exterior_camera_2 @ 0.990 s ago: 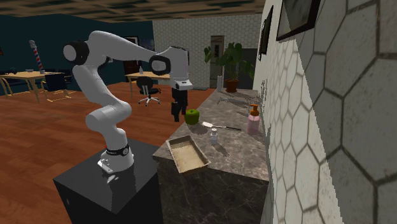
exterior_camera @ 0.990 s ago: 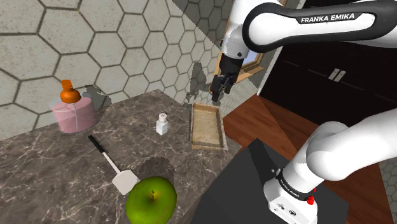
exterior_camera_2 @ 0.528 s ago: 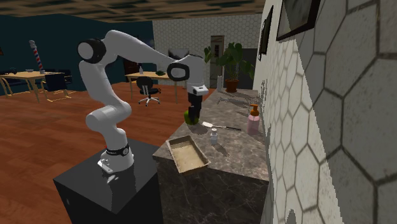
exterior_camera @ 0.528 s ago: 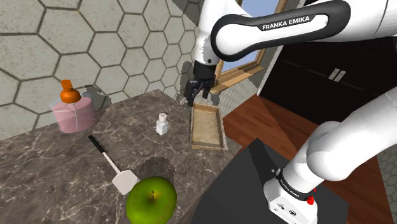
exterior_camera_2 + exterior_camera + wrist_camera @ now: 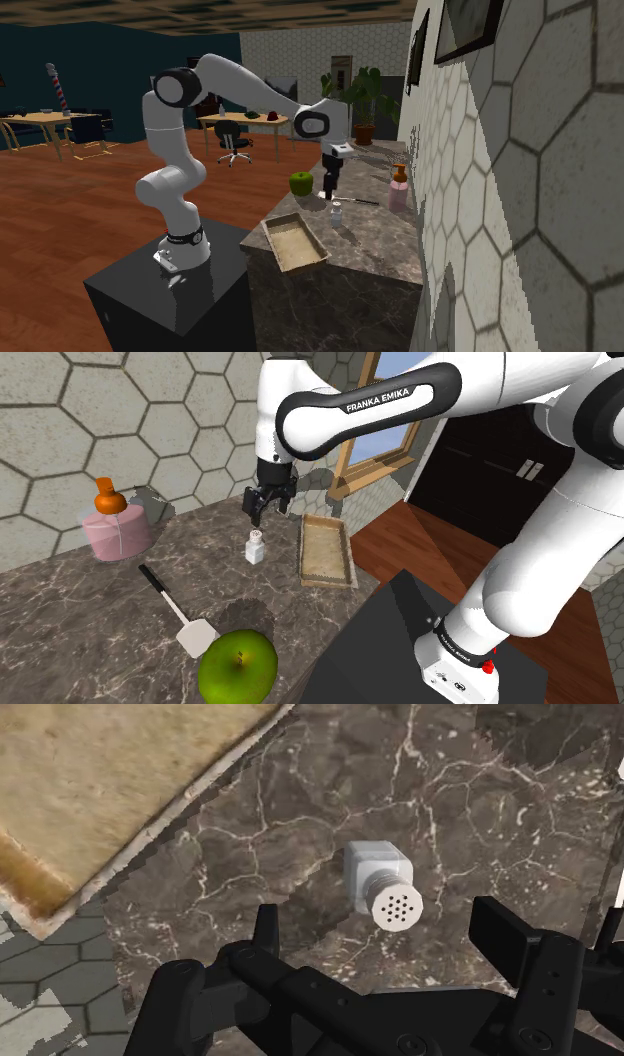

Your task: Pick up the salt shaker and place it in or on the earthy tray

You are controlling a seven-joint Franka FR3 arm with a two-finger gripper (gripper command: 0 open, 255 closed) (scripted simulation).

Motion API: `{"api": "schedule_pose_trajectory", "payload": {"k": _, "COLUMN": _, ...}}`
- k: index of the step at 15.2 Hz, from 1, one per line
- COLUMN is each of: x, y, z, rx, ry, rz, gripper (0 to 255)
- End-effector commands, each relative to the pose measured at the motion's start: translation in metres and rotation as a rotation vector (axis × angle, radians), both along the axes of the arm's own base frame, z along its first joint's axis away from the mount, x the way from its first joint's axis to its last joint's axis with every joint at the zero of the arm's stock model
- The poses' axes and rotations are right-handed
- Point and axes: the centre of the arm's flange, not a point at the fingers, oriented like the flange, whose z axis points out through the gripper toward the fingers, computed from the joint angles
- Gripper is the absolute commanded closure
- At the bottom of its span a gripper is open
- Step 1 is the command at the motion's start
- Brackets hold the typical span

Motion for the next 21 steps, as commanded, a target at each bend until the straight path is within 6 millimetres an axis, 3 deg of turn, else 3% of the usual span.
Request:
{"api": "schedule_pose_trajectory", "payload": {"k": 1, "x": 0.014, "y": 0.019, "z": -0.013, "rx": 0.001, "ry": 0.001, "rz": -0.002, "gripper": 0}}
{"api": "schedule_pose_trajectory", "payload": {"k": 2, "x": 0.02, "y": 0.027, "z": -0.018, "rx": 0.002, "ry": 0.001, "rz": -0.003, "gripper": 0}}
{"api": "schedule_pose_trajectory", "payload": {"k": 10, "x": 0.02, "y": 0.027, "z": -0.058, "rx": 0.002, "ry": 0.001, "rz": -0.003, "gripper": 0}}
{"api": "schedule_pose_trajectory", "payload": {"k": 18, "x": 0.02, "y": 0.027, "z": -0.058, "rx": 0.002, "ry": 0.001, "rz": -0.003, "gripper": 0}}
{"api": "schedule_pose_trajectory", "payload": {"k": 19, "x": 0.02, "y": 0.027, "z": -0.058, "rx": 0.002, "ry": 0.001, "rz": -0.003, "gripper": 255}}
{"api": "schedule_pose_trajectory", "payload": {"k": 21, "x": 0.02, "y": 0.027, "z": -0.058, "rx": 0.002, "ry": 0.001, "rz": -0.003, "gripper": 255}}
